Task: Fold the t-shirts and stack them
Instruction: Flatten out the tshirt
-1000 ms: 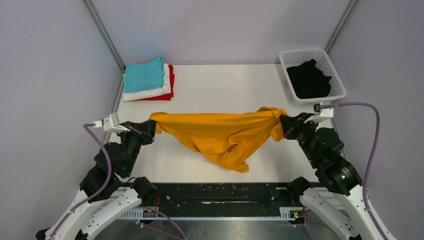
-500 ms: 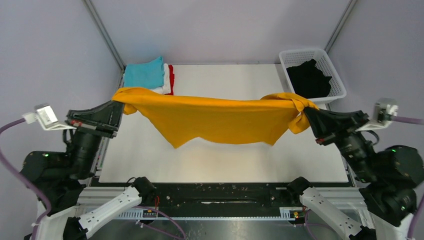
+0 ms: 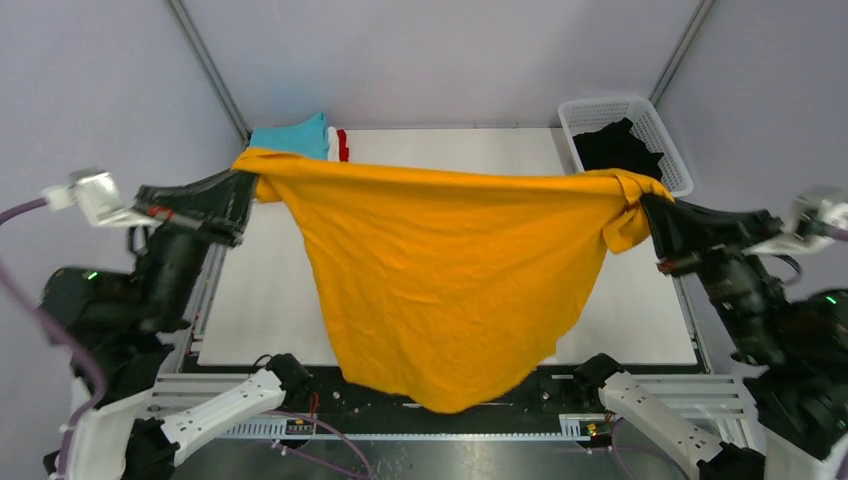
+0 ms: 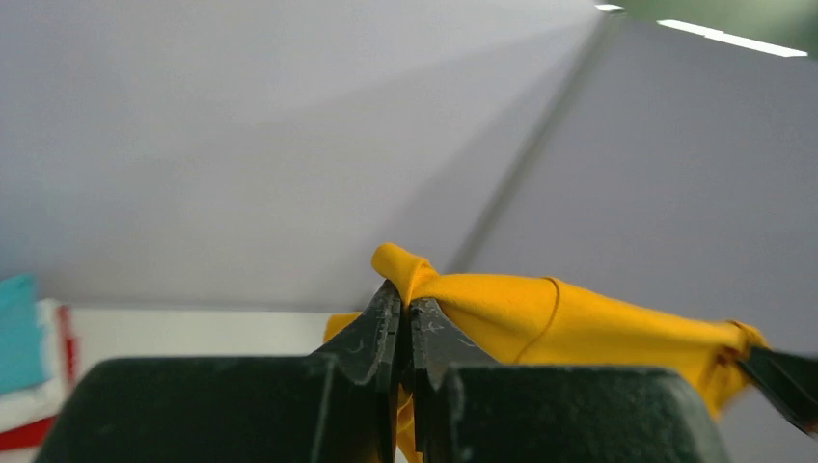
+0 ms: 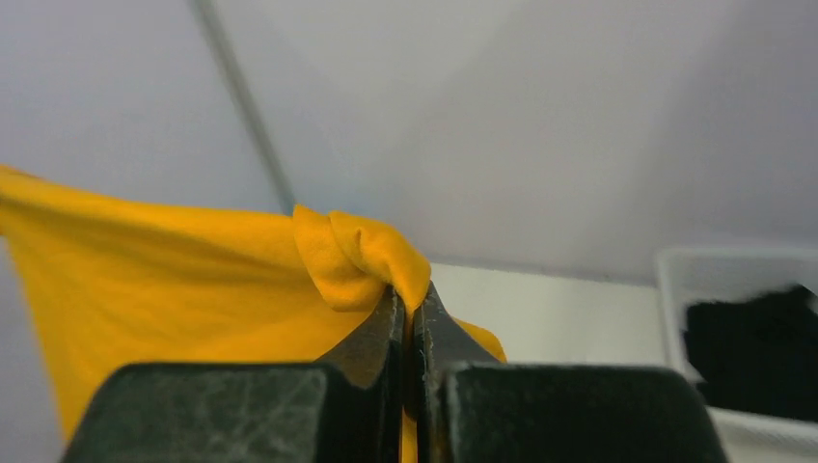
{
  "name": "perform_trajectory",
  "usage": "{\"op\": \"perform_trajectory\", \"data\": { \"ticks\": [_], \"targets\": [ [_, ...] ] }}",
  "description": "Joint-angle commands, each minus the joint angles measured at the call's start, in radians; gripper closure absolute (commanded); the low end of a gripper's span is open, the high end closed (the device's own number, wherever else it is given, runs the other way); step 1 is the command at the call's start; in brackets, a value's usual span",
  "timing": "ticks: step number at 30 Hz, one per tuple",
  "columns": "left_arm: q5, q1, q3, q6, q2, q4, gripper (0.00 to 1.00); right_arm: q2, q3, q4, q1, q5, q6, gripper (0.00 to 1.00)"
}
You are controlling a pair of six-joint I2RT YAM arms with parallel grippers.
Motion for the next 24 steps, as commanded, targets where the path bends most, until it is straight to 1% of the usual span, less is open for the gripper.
{"op": "perform_trajectory", "data": {
  "ticks": [1, 3, 4, 5, 6, 7, 9, 10, 11, 12, 13, 14, 15, 16, 17, 18, 20, 22, 24],
  "targets": [
    [-0.337, 0.003, -0.056, 0.071, 0.177, 0.052, 1.00, 0.127, -0.127, 0.048, 0.003, 0.399, -0.108, 1.00],
    [-0.484, 0.026, -0.105, 0.073, 0.272, 0.082, 1.00, 0.201, -0.204, 0.097, 0.003, 0.556, -0.145, 1.00],
    [-0.468, 0.068, -0.142, 0.066, 0.326, 0.094, 1.00, 0.251, -0.247, 0.138, 0.002, 0.639, -0.170, 1.00],
    [-0.376, 0.127, -0.177, 0.054, 0.374, 0.113, 1.00, 0.305, -0.289, 0.201, -0.001, 0.728, -0.201, 1.00],
    [-0.306, 0.193, -0.214, 0.025, 0.425, 0.141, 1.00, 0.371, -0.324, 0.233, -0.017, 0.759, -0.221, 1.00],
    [-0.246, 0.249, -0.242, -0.018, 0.486, 0.156, 1.00, 0.438, -0.342, 0.243, -0.046, 0.738, -0.214, 1.00],
    [-0.154, 0.346, -0.257, -0.072, 0.652, 0.160, 0.99, 0.582, -0.360, 0.266, -0.121, 0.624, -0.152, 1.00],
    [-0.133, 0.380, -0.241, -0.096, 0.726, 0.126, 0.92, 0.658, -0.363, 0.287, -0.160, 0.563, -0.112, 1.00],
    [-0.119, 0.400, -0.218, -0.108, 0.805, 0.096, 0.75, 0.730, -0.363, 0.319, -0.192, 0.511, -0.096, 0.96],
    [-0.113, 0.410, -0.194, -0.111, 0.876, 0.074, 0.44, 0.800, -0.359, 0.355, -0.211, 0.486, -0.093, 0.81],
    [-0.108, 0.414, -0.172, -0.111, 0.931, 0.056, 0.21, 0.873, -0.343, 0.378, -0.217, 0.476, -0.098, 0.57],
    [-0.097, 0.415, -0.153, -0.106, 0.977, 0.046, 0.04, 0.936, -0.322, 0.390, -0.218, 0.466, -0.112, 0.33],
    [-0.075, 0.415, -0.139, -0.100, 1.008, 0.046, 0.01, 0.991, -0.289, 0.380, -0.218, 0.460, -0.113, 0.17],
    [-0.053, 0.415, -0.129, -0.094, 1.030, 0.051, 0.01, 1.045, -0.260, 0.367, -0.217, 0.460, -0.107, 0.09],
    [-0.029, 0.414, -0.123, -0.090, 1.042, 0.058, 0.01, 1.070, -0.237, 0.352, -0.217, 0.460, -0.105, 0.02],
    [-0.006, 0.415, -0.119, -0.088, 1.047, 0.069, 0.01, 1.084, -0.222, 0.341, -0.218, 0.466, -0.096, 0.01],
    [0.043, 0.415, -0.114, -0.087, 1.053, 0.089, 0.01, 1.080, -0.223, 0.330, -0.218, 0.458, -0.067, 0.00],
    [0.108, 0.414, -0.106, -0.087, 1.063, 0.105, 0.01, 1.047, -0.256, 0.327, -0.218, 0.411, -0.030, 0.00],
    [0.180, 0.414, -0.097, -0.092, 1.081, 0.120, 0.01, 0.991, -0.331, 0.318, -0.218, 0.345, 0.017, 0.01]
  ]
}}
